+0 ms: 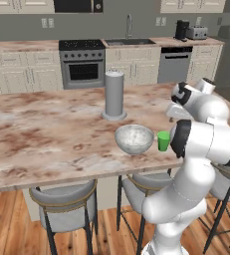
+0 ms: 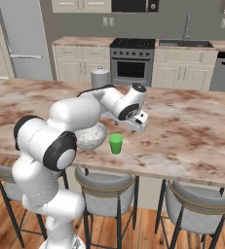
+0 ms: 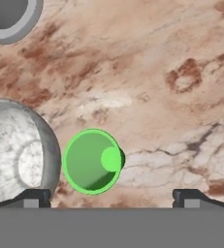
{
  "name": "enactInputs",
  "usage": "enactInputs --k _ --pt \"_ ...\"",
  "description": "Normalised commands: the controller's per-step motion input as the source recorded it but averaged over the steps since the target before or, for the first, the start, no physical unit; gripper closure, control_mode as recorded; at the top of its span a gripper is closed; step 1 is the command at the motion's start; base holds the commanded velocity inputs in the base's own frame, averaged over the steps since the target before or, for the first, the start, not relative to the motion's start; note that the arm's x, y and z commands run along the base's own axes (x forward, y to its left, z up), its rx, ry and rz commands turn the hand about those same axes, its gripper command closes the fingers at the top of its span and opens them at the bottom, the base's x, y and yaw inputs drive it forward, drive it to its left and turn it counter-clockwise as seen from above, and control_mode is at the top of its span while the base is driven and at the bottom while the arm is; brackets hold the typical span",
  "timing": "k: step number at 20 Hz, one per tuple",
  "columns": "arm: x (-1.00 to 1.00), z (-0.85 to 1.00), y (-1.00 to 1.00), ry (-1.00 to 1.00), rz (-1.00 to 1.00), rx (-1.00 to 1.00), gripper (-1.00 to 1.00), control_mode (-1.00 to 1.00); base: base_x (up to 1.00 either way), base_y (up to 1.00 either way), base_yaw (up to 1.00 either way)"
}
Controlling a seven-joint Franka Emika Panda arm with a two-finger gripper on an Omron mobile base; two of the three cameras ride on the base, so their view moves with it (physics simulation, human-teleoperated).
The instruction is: Place the cup inside the bowl on the dining table and move the bowl to any counter.
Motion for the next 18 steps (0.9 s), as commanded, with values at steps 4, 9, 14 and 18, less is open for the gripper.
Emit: enactInputs --k 4,9,14,18 --pt "0.0 -0.01 -0.02 0.12 -0.07 0.0 -1.0 -1.0 0.0 0.0 0.0" --pt "0.0 -0.17 -0.02 0.08 -0.06 0.0 -1.0 -1.0 0.0 0.0 0.0" --pt "0.01 -0.29 0.0 0.04 -0.06 0.0 -1.0 -1.0 0.0 0.0 0.0" --pt "0.03 -0.32 -0.02 0.01 -0.05 0.0 -1.0 -1.0 0.0 0.0 0.0"
